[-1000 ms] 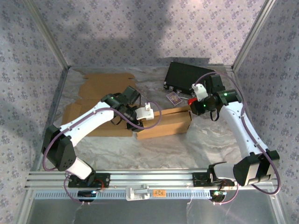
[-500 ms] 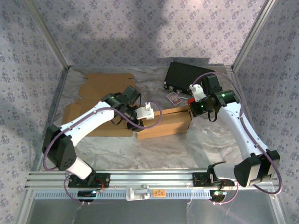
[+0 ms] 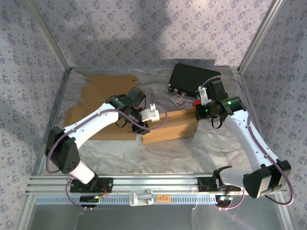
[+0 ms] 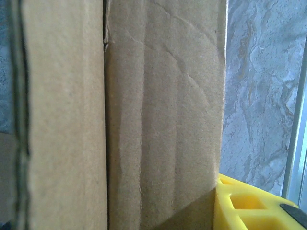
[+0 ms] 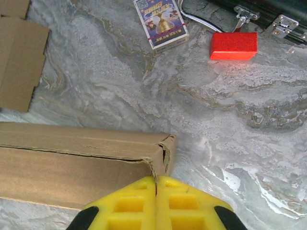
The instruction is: Fold the paper box
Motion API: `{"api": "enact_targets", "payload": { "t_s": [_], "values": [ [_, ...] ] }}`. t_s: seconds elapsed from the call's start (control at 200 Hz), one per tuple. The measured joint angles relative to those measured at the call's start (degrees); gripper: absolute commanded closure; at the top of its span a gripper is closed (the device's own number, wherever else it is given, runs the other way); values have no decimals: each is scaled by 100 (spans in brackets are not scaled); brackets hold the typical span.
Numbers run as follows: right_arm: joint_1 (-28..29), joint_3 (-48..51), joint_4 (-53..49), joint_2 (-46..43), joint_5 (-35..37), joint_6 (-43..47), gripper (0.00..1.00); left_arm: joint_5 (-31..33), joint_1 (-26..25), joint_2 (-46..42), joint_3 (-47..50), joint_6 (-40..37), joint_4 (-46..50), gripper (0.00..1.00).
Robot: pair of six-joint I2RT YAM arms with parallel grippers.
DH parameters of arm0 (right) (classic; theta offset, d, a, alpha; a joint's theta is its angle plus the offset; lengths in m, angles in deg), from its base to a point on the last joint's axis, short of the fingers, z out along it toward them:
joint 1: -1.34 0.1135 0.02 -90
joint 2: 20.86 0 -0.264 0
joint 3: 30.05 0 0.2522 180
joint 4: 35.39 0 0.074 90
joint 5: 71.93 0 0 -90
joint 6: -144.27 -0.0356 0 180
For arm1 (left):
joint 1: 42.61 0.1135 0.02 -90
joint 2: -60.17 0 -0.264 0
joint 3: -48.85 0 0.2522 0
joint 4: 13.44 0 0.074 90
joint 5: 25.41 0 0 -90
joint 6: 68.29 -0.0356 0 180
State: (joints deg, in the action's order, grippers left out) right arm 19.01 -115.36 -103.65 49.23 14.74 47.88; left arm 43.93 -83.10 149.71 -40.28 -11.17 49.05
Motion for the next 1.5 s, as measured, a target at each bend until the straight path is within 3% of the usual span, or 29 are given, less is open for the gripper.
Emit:
{"api": "enact_targets", "payload": {
  "t_s": [0.415,0.75,0.894,1.254,1.499],
  "values": [
    [46,555,437,-317,101,-719,100,-61,11,59,-35,59,-26,63],
    [138,1346,940,-1047,260,-767,100,-59,-2,59,-35,114,-63,53],
    [175,1331,981,-1021,393,-815,100,11,-2,-15,66,479,-317,40],
    [282,1285,925,-890,448,-911,100,229,0,-1233,979,1650,-1237,34],
    [382,1213,881,-879,525,-960,100,267,0,-1405,1169,1805,-1392,34]
  ]
}}
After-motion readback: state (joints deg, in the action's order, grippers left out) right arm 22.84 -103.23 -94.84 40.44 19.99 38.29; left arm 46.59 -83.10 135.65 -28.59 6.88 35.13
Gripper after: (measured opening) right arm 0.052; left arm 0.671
